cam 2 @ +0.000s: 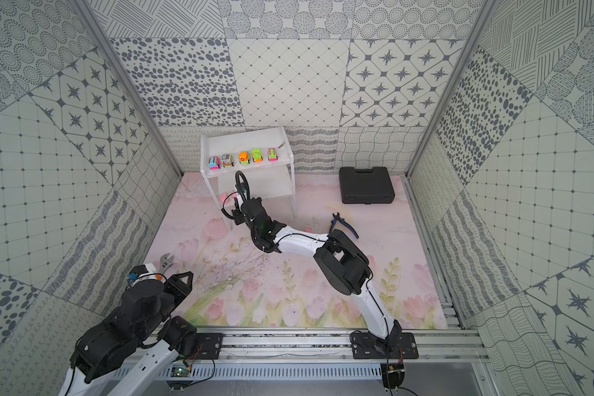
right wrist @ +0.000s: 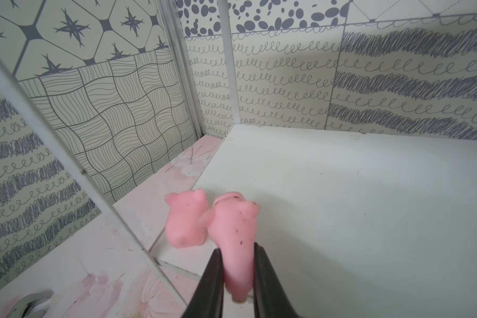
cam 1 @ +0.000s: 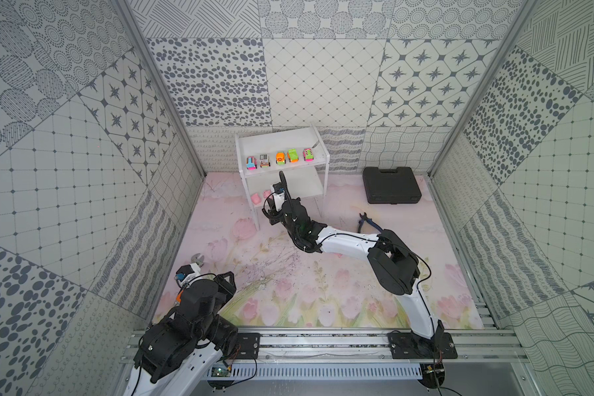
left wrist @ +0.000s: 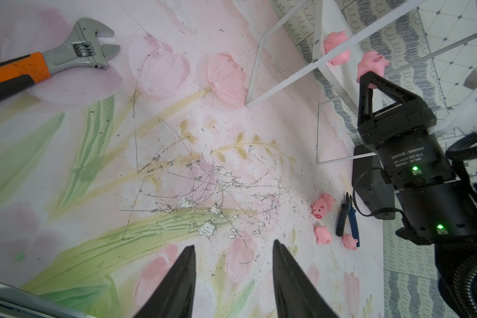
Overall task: Organize plastic toys on shelves
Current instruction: Place the plastic toy on the shelf.
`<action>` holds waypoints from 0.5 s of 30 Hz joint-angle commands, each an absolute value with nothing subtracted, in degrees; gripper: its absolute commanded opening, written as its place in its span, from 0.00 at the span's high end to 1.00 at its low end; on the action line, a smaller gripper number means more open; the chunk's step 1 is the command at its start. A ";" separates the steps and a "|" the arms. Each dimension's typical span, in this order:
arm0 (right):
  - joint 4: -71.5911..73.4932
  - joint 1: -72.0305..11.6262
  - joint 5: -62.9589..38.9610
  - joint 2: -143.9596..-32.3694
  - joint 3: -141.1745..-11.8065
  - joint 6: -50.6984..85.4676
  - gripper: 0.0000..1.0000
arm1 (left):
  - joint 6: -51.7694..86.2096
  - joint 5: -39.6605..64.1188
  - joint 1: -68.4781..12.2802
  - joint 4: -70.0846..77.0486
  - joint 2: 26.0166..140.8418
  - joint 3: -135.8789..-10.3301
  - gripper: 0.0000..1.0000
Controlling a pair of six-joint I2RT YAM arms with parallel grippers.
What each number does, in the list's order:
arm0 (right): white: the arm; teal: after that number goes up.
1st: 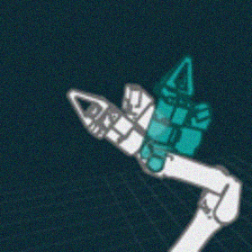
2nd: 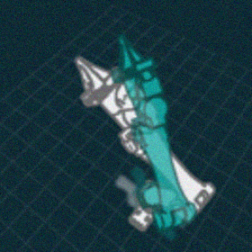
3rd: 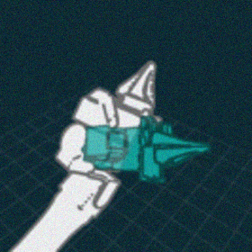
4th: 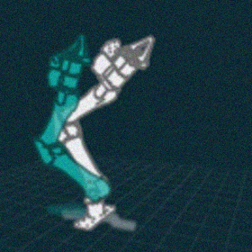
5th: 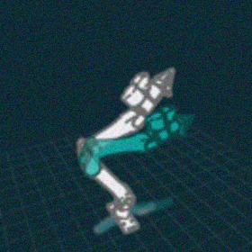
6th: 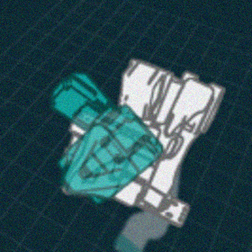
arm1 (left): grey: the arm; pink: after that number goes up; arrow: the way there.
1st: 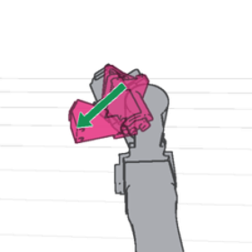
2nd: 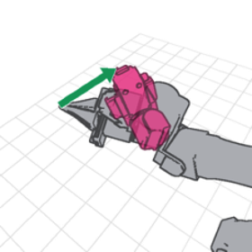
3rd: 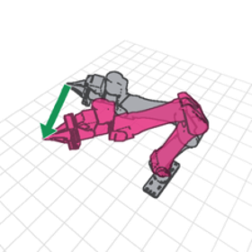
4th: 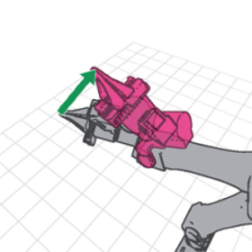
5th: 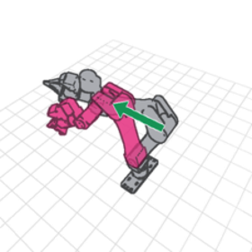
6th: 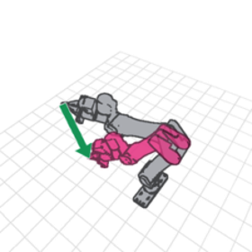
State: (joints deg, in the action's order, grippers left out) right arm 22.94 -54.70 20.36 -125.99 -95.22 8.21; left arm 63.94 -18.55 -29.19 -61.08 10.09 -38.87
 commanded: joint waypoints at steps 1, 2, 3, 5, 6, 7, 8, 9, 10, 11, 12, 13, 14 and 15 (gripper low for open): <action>25.13 -55.57 24.27 -127.71 -97.60 7.26 0.76 | 61.90 -18.99 -28.92 -62.20 9.64 -39.12 0.51; 25.09 -55.61 24.56 -127.96 -97.81 7.36 0.76 | 61.88 -18.90 -28.96 -62.17 9.53 -39.11 0.51; 24.99 -55.63 24.61 -128.31 -98.14 7.36 0.76 | 61.96 -18.90 -28.93 -62.20 9.43 -39.05 0.51; 24.54 -55.81 24.92 -128.94 -98.90 7.32 0.76 | 61.98 -18.90 -28.92 -62.14 9.39 -39.02 0.51; 24.36 -55.95 25.12 -129.25 -99.33 7.34 0.76 | 61.96 -18.90 -28.92 -62.14 9.40 -39.03 0.51; 24.22 -55.92 25.37 -129.61 -99.68 7.44 0.76 | 61.90 -18.96 -28.92 -62.14 9.39 -39.02 0.51; 24.01 -55.99 25.77 -129.90 -99.97 7.57 0.76 | 61.88 -18.98 -28.93 -62.10 9.41 -38.98 0.51; 23.91 -55.99 26.09 -130.17 -100.26 7.74 0.75 | 61.87 -19.03 -28.92 -62.13 9.40 -39.02 0.51; 23.76 -56.03 26.23 -130.39 -100.50 7.89 0.75 | 61.87 -18.99 -28.94 -62.10 9.41 -39.02 0.51; 23.29 -55.99 26.43 -130.67 -100.91 8.02 0.74 | 61.83 -18.98 -28.92 -62.05 9.40 -38.94 0.51; 22.70 -55.99 26.70 -130.95 -101.30 8.28 0.74 | 61.78 -18.98 -28.92 -62.10 9.45 -39.02 0.51; 22.44 -56.03 26.96 -131.14 -101.41 8.46 0.73 | 61.80 -19.03 -28.92 -62.16 9.45 -39.02 0.51; 22.34 -55.99 27.15 -131.25 -101.51 8.68 0.72 | 61.85 -19.07 -28.92 -62.14 9.44 -39.02 0.51; 22.11 -55.99 27.16 -131.46 -101.51 8.95 0.71 | 61.79 -19.07 -28.92 -62.14 9.45 -39.02 0.51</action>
